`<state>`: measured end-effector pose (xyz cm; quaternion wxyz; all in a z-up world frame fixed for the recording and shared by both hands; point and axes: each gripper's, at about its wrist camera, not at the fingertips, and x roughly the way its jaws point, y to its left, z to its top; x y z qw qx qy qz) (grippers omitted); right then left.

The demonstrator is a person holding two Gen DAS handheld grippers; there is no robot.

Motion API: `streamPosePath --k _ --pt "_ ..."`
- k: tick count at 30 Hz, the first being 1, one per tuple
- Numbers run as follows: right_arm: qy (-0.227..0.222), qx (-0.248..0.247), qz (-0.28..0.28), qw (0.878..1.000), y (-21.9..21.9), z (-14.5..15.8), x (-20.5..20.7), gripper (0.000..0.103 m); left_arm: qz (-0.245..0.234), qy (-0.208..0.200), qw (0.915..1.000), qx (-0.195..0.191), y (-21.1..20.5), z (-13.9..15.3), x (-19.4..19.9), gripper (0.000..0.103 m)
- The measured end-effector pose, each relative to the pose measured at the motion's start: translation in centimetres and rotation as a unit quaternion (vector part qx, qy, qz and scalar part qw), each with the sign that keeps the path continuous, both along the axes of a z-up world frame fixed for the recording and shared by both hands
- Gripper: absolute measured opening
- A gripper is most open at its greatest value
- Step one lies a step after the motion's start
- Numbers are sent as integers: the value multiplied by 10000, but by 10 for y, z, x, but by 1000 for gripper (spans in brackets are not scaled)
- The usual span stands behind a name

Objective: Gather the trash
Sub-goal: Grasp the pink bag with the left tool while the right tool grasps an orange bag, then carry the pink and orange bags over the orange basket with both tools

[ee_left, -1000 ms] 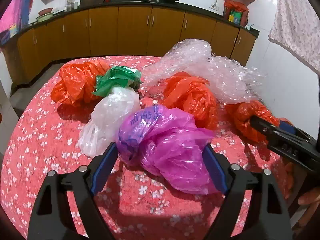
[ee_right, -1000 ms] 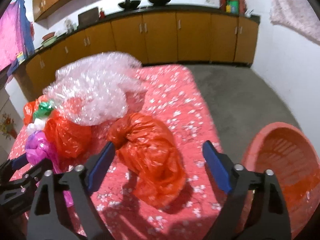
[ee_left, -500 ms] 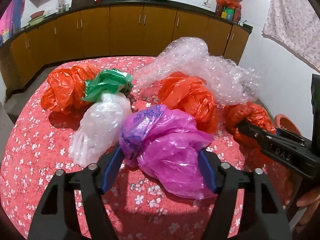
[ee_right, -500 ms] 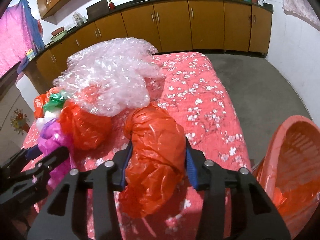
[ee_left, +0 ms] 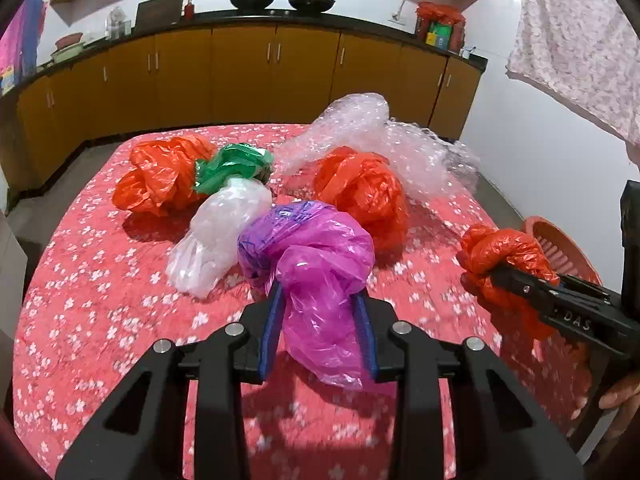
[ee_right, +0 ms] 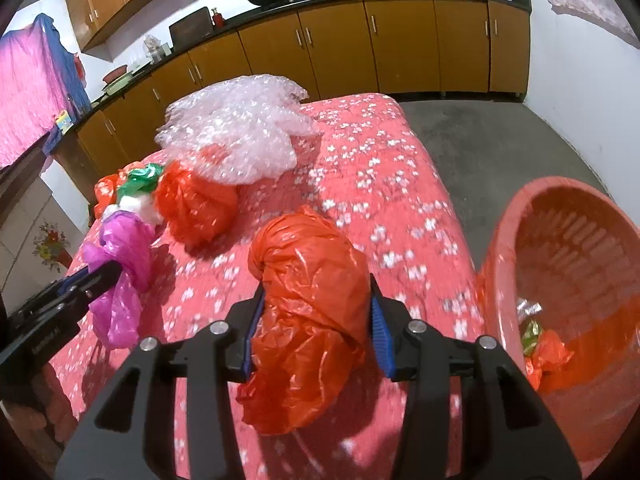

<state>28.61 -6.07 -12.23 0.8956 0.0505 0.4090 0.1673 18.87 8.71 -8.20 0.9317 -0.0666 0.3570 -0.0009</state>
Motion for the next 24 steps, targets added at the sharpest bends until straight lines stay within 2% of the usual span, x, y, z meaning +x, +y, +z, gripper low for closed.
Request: streamPosePath --k 6,15,24 --pt "-58 120 -57 9999 -9 9 -20 44 -123 -145 9998 -64 -1 10 -14 31" --pt "-485 254 -351 9979 -44 49 -50 44 -494 -545 9972 -146 -29 43 -17 31" --pt "-936 55 -1257 9876 -103 79 -88 44 -1164 -796 9896 -272 -83 65 -6 31"
